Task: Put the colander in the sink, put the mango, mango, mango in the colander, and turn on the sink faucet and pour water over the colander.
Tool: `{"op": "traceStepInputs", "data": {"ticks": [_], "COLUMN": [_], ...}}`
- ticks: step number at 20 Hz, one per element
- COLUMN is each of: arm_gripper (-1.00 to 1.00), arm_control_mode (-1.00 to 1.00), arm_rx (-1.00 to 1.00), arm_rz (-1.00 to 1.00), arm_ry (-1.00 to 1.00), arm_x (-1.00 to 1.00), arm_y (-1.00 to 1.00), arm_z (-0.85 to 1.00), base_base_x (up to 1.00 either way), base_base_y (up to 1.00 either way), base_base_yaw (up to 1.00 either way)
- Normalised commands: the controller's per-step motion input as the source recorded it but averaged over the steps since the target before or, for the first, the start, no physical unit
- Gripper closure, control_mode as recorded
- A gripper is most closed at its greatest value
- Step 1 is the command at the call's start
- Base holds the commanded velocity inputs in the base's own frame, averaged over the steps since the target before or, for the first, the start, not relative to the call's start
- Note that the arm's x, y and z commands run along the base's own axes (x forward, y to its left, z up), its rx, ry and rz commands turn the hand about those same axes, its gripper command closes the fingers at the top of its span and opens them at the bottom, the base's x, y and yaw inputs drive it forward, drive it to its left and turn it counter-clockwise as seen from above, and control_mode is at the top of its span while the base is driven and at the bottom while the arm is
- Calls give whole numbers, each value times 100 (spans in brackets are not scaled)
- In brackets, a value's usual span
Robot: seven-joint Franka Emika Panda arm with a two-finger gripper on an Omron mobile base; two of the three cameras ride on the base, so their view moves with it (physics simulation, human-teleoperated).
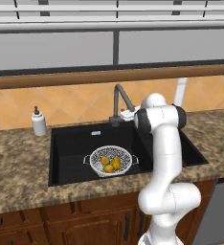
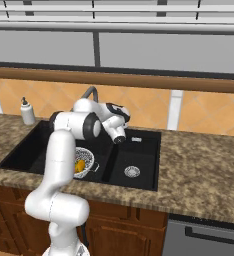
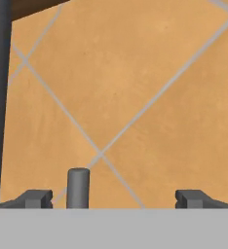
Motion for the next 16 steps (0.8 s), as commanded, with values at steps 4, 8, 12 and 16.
{"op": "traceStepInputs", "data": {"ticks": [4, 8, 12, 16], "arm_gripper": [100, 100, 100, 100], "arm_control_mode": [-100, -100, -100, -100], "arm_rx": [0, 0, 0, 0], "arm_rz": [0, -2, -3, -3], "arm_ry": [0, 0, 0, 0], "arm_x": [13, 19, 29, 21], "arm_y": [6, 3, -1, -12], "arm_z": [-12, -12, -1, -8], "base_base_x": [0, 0, 0, 0], "base_base_y": [0, 0, 0, 0], "base_base_yaw": [0, 0, 0, 0]}}
